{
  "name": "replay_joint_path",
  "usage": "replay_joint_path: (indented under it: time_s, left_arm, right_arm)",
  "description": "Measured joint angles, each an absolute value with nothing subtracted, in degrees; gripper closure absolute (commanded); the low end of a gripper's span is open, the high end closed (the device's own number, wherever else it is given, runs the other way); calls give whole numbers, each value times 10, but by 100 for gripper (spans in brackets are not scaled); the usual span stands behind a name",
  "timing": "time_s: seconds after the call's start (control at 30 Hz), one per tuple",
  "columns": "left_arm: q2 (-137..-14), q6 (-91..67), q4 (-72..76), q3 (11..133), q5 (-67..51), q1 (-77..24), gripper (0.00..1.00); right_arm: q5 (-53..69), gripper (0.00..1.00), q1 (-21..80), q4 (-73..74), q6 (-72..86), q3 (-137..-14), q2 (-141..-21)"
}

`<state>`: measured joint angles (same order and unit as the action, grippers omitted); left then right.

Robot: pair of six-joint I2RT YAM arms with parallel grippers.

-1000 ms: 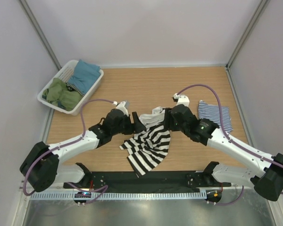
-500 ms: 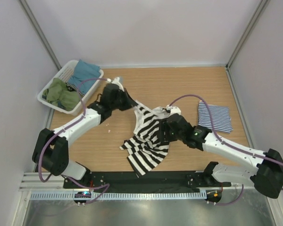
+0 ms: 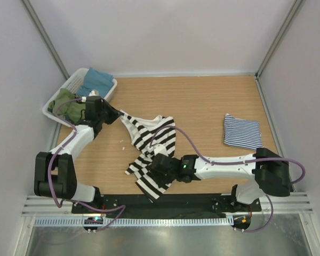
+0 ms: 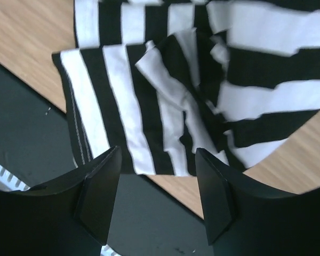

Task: Fold and stack the tank tops
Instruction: Flatten the tank top out

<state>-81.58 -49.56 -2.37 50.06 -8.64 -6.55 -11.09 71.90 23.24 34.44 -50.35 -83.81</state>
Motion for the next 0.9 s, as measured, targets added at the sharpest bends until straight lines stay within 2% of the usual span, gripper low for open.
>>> replay_joint_path:
  time_s: [0.3,0.43,0.9]
  left_arm:
    - [-803,-496,-18,501,-95,-62,100]
    - [-803,-497,-15,501,-102,-62,100]
    - [-804,-500,-10,501,-119,-62,100]
  right_arm:
    - [-203,37,837,330,384,-613,-941]
    - [-223,41,872,350,389,-672,-967]
    - [-229,46,829,358,355,-797,-1126]
